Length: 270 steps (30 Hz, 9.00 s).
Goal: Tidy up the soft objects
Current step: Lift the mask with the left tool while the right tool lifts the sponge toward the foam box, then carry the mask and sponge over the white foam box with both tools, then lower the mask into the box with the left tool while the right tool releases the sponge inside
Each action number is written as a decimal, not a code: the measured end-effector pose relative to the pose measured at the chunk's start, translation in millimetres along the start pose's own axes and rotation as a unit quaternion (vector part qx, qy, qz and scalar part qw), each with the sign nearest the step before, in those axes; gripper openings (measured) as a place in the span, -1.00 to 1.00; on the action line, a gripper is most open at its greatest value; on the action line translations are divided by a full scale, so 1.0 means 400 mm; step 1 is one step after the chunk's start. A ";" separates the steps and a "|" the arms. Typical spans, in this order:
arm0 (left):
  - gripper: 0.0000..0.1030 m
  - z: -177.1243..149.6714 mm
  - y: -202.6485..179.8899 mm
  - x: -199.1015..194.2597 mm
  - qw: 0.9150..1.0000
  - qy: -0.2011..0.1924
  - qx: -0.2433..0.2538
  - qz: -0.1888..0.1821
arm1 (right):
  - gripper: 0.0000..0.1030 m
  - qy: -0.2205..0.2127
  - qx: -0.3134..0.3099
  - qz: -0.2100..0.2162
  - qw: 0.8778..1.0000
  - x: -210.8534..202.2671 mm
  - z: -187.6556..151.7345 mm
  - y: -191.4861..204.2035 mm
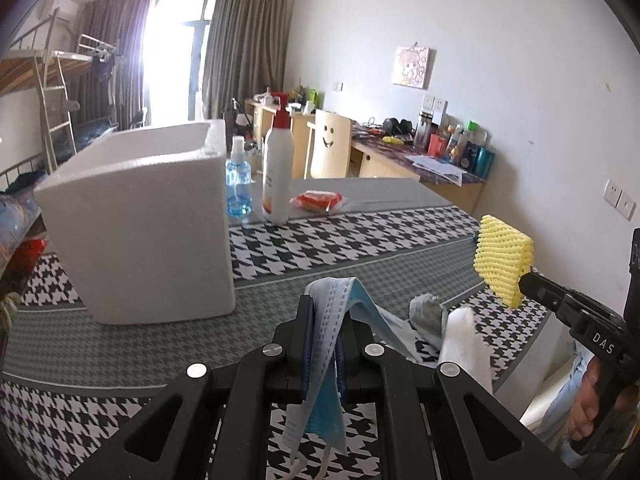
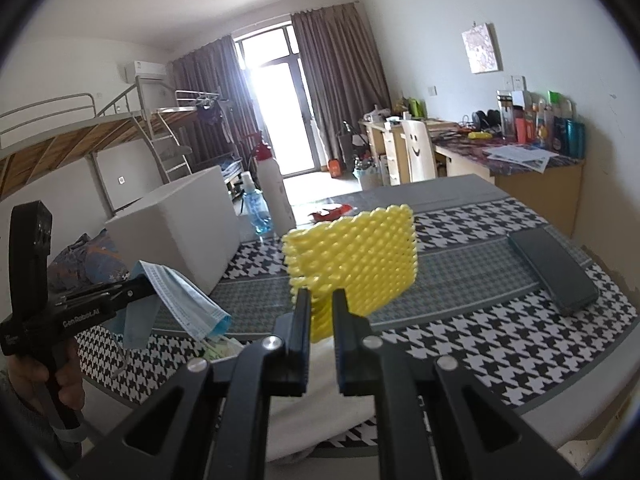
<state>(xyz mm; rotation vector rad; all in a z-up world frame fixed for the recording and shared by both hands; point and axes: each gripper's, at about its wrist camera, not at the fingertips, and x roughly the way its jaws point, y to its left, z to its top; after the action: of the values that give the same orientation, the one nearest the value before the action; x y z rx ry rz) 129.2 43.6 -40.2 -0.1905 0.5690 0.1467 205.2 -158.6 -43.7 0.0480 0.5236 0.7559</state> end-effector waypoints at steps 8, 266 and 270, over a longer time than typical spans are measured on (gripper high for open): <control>-0.80 0.030 0.009 -0.010 1.000 -0.016 0.000 0.007 | -0.76 -0.005 -0.010 0.013 1.000 0.006 0.011 0.026; 0.98 0.285 0.381 0.021 0.980 -0.056 0.051 0.183 | 0.09 0.085 -0.255 0.215 0.939 0.487 0.371 0.461; 0.98 0.284 0.384 0.018 0.981 -0.057 0.048 0.179 | 0.09 0.089 -0.253 0.217 0.939 0.498 0.368 0.459</control>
<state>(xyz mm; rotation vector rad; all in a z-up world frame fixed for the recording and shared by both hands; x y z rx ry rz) 165.1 218.3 28.4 0.0169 0.4918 0.4760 277.2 129.3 39.2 -0.3999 0.4816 1.3189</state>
